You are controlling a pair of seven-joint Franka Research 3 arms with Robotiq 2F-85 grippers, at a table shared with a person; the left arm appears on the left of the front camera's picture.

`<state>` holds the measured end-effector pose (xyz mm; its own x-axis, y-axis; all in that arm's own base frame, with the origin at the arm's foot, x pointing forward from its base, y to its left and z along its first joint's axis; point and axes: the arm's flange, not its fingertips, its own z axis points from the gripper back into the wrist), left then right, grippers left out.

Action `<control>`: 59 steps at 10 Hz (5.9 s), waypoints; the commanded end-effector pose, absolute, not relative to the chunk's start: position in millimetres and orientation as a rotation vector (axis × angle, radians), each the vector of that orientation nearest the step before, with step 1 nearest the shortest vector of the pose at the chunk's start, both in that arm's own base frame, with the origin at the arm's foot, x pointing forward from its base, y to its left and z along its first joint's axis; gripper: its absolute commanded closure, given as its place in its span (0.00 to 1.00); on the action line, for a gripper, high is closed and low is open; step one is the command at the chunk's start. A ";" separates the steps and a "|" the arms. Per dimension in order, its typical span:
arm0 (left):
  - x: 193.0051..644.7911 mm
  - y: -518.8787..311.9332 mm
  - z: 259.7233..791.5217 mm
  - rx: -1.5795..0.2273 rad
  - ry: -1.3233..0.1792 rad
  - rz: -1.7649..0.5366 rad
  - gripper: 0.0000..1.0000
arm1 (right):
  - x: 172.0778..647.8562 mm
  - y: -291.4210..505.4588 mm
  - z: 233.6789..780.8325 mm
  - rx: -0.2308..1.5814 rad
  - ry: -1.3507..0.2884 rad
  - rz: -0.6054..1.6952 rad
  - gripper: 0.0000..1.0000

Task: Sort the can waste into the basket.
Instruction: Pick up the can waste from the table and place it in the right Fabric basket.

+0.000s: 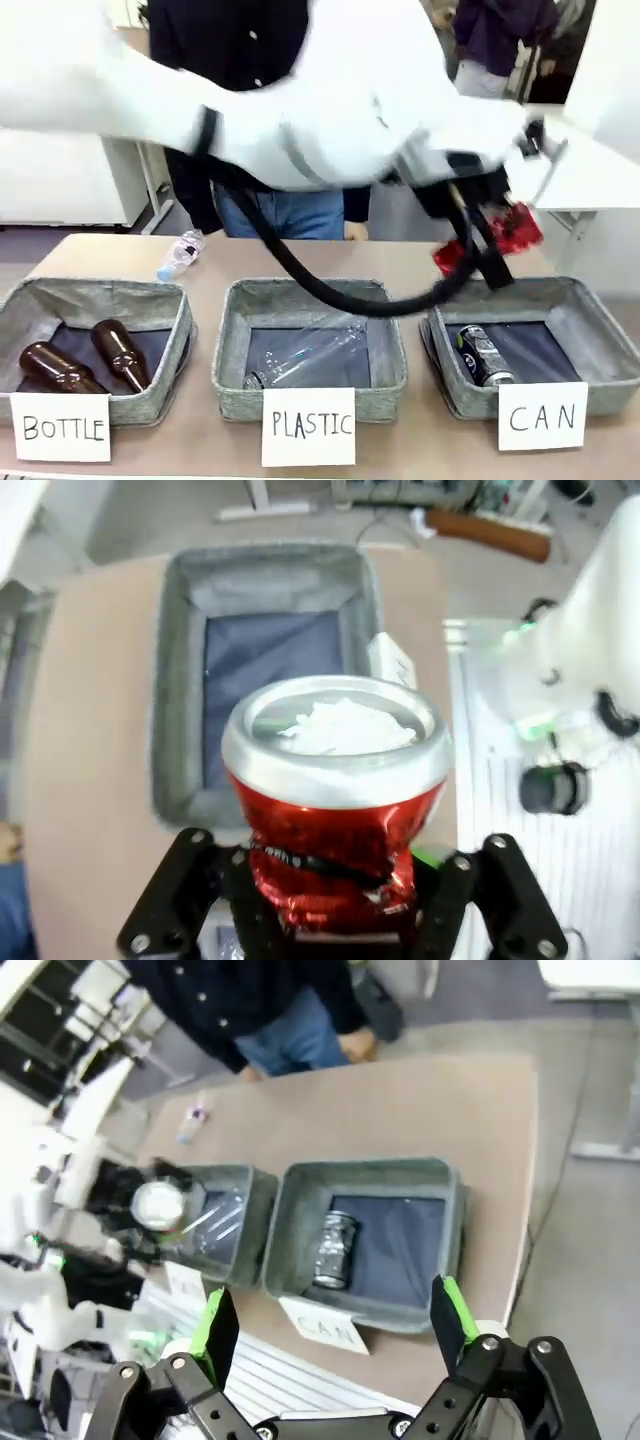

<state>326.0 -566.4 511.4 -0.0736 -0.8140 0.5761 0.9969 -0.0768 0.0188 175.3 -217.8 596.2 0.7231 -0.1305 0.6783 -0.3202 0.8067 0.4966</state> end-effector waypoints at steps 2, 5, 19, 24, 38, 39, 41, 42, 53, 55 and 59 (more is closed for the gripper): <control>353.0 -625.9 454.2 -0.504 -0.378 -1.558 1.00 | 195.1 -205.2 618.9 0.674 -0.784 0.153 0.00; 359.5 -631.4 440.2 -0.506 -0.331 -1.535 1.00 | 195.1 -205.2 618.9 0.674 -0.784 0.153 0.00; 371.1 -560.4 471.6 -0.539 -0.054 -1.414 0.00 | 211.8 -190.1 619.5 0.674 -0.795 0.218 0.00; 329.3 -322.9 509.9 -0.754 -0.128 -1.003 0.00 | 334.8 -40.8 634.6 0.777 -0.711 0.446 0.00; 328.9 -78.8 535.4 -1.254 -0.503 -0.463 0.00 | 351.2 99.4 553.5 1.034 -0.302 0.161 0.00; 328.9 -78.8 535.4 -1.254 -0.503 -0.463 0.00 | 351.2 99.4 553.5 1.034 -0.302 0.161 0.00; 328.9 -78.8 535.4 -1.254 -0.503 -0.463 0.00 | 351.2 99.4 553.5 1.034 -0.302 0.161 0.00; 328.9 -78.8 535.4 -1.254 -0.503 -0.463 0.00 | 351.2 99.4 553.5 1.034 -0.302 0.161 0.00; 328.9 -78.8 535.4 -1.254 -0.503 -0.463 0.00 | 351.2 99.4 553.5 1.034 -0.302 0.161 0.00; 328.9 -78.8 535.4 -1.254 -0.503 -0.463 0.00 | 351.2 99.4 553.5 1.034 -0.302 0.161 0.00; 328.9 -78.8 535.4 -1.254 -0.503 -0.463 0.00 | 351.2 99.4 553.5 1.034 -0.302 0.161 0.00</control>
